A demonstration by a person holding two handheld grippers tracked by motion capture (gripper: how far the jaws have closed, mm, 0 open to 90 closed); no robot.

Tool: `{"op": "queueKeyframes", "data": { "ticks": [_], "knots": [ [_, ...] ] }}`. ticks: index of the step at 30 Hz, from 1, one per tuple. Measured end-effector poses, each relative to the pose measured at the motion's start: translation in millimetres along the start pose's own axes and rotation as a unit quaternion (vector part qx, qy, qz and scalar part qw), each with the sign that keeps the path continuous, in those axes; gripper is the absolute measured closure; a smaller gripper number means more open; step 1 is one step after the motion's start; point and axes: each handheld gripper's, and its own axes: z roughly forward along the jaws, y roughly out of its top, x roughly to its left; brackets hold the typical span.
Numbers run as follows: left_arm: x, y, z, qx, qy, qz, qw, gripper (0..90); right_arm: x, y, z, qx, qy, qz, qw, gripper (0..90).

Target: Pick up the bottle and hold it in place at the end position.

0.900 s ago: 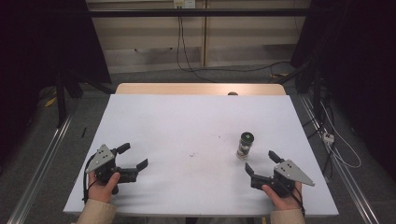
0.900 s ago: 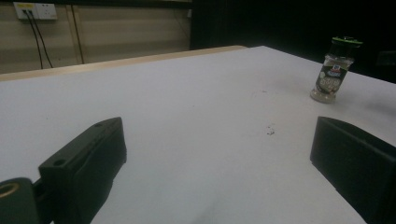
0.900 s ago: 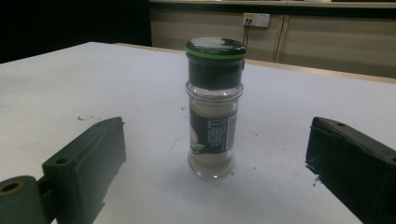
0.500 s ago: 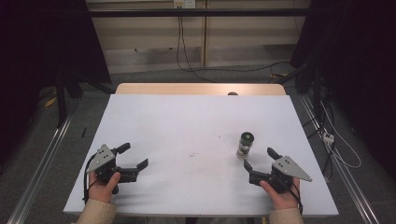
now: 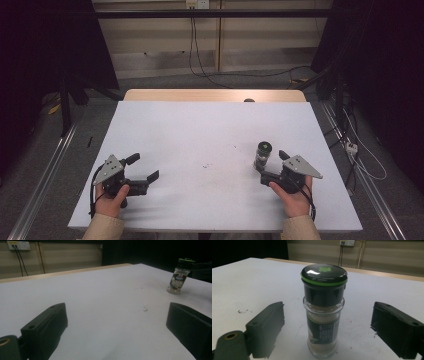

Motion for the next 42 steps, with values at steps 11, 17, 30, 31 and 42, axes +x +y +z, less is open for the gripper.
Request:
{"op": "queueKeyframes", "data": {
  "ticks": [11,17,30,31,42],
  "knots": [
    [0.1,-0.5,1.6,0.003,-0.005,0.003,1.0,3.4,-0.7,2.8,19.1,0.027,-0.006,0.007,0.9996,23.1],
    [1.1,-0.8,1.5,0.004,-0.005,-0.005,1.0,3.5,-0.4,2.5,24.9,0.039,-0.003,0.006,0.9992,26.5],
    [1.2,-1.1,2.6,0.008,-0.006,-0.003,0.9999,3.5,-0.1,2.3,31.1,0.06,-0.002,0.01,0.9981,41.7],
    [1.1,-1.1,2.7,0.008,-0.007,-0.003,0.9999,3.5,-0.1,2.4,31.4,0.06,-0.002,0.009,0.9982,42.8],
    [0.2,-0.9,3.6,0.009,-0.007,0.0,0.9999,3.6,2.2,3.6,34.2,0.061,0.005,-0.007,0.9981,53.5]
  ]
}}
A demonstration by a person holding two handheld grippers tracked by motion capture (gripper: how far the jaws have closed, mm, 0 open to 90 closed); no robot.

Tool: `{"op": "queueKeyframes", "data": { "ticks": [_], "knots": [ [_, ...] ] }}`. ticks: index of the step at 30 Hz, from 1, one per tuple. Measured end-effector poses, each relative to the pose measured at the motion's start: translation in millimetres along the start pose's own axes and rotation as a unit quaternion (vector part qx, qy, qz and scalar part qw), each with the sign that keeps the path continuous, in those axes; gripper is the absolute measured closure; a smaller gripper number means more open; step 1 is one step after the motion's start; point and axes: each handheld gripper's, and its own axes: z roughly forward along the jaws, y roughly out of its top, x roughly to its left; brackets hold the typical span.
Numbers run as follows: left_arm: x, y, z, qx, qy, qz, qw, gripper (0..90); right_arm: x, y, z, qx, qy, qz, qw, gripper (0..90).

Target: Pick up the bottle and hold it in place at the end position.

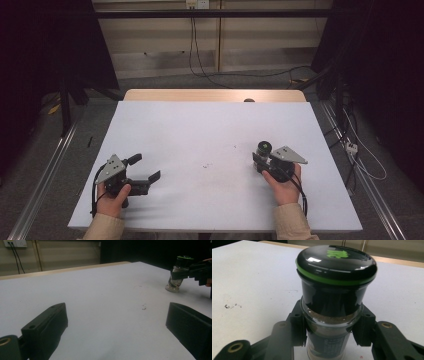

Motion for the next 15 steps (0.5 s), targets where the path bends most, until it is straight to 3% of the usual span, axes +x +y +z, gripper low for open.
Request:
{"op": "queueKeyframes", "data": {
  "ticks": [8,15],
  "knots": [
    [0.1,0.3,0.1,0.0,0.001,0.002,1.0,3.6,0.1,2.6,-1.1,-0.017,0.008,-0.006,0.9998,53.7],
    [-0.5,0.4,0.5,0.0,-0.001,0.004,1.0,3.7,2.2,5.3,-0.5,-0.014,0.017,-0.007,0.9997,53.7]
  ]
}}
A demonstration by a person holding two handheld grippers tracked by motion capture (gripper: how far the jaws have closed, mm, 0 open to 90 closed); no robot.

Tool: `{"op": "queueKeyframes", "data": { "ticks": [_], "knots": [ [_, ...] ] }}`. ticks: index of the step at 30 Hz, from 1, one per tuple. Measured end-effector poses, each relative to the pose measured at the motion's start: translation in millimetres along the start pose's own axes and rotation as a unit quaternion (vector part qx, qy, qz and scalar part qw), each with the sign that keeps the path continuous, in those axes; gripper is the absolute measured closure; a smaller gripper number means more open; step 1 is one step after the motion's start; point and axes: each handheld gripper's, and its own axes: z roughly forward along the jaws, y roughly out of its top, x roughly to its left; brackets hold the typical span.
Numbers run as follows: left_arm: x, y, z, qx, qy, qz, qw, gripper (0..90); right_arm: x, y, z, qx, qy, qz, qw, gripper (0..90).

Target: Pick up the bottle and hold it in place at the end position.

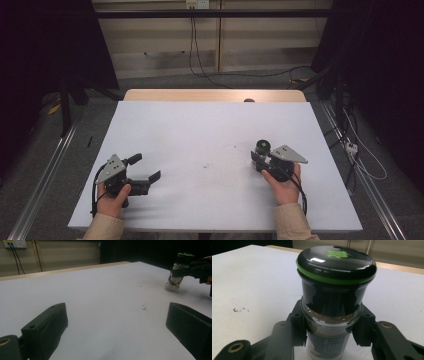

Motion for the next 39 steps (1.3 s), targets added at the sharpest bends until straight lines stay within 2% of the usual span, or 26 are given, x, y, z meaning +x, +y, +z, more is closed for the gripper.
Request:
{"op": "queueKeyframes", "data": {
  "ticks": [11,19,39],
  "knots": [
    [0.4,0.0,-0.2,0.001,0.0,0.001,1.0,3.7,10.5,10.9,12.6,0.005,0.022,-0.013,0.9997,53.7],
    [1.1,-0.1,-0.3,0.001,0.0,0.0,1.0,3.8,16.0,16.5,19.3,0.009,0.035,-0.012,0.9993,53.8],
    [-0.5,0.1,0.3,0.001,-0.003,0.0,1.0,3.8,24.0,24.0,32.4,0.012,0.047,-0.019,0.9986,53.8]
  ]
}}
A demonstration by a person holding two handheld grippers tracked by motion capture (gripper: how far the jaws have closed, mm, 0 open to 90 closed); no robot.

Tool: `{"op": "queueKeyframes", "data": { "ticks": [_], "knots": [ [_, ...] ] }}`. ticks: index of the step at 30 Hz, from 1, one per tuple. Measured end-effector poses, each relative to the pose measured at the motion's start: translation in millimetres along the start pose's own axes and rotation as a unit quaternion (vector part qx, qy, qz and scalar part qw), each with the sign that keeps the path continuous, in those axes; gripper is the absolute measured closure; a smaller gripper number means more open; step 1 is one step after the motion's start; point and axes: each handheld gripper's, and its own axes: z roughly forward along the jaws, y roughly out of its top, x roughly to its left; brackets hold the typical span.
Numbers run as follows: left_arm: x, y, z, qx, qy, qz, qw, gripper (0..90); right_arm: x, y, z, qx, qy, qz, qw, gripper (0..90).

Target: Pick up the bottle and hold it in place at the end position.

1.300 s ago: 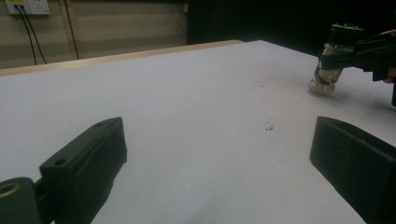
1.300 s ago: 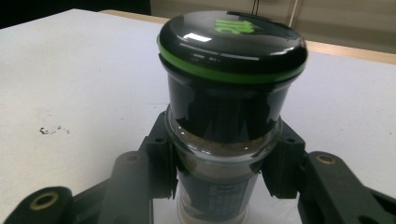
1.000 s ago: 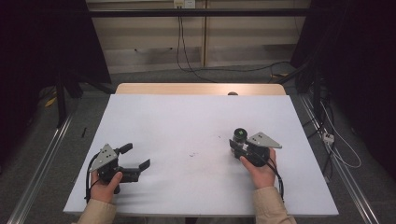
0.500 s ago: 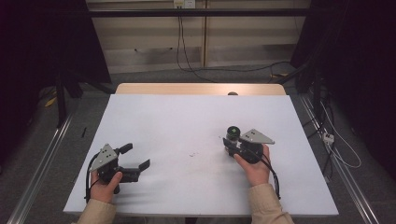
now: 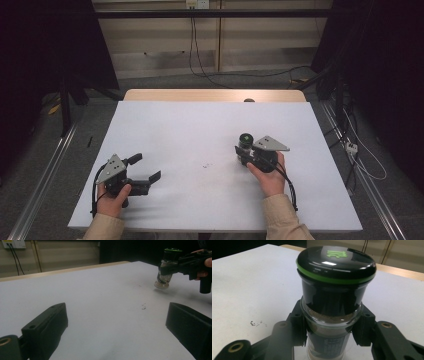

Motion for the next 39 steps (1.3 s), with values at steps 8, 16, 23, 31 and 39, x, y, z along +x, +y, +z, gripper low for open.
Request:
{"op": "queueKeyframes", "data": {
  "ticks": [8,16,23,31,39],
  "knots": [
    [0.0,0.3,0.1,-0.002,-0.001,-0.002,1.0,3.8,3.8,4.2,6.8,0.0,0.006,-0.006,1.0,53.8],
    [0.1,0.2,-0.5,-0.002,0.0,-0.001,1.0,3.7,7.8,7.7,14.6,0.002,0.012,-0.011,0.9999,53.8],
    [-0.3,0.2,-0.5,-0.002,-0.001,-0.002,1.0,3.7,8.5,10.3,21.0,0.002,0.012,-0.013,0.9998,53.8],
    [-0.4,0.1,-0.7,-0.002,0.0,-0.002,1.0,3.7,11.1,12.6,26.9,0.003,0.015,-0.016,0.9997,53.8],
    [-0.3,-0.1,-0.8,-0.001,-0.001,-0.001,1.0,3.8,13.1,15.4,33.4,0.0,0.018,-0.018,0.9997,53.8]
  ]
}}
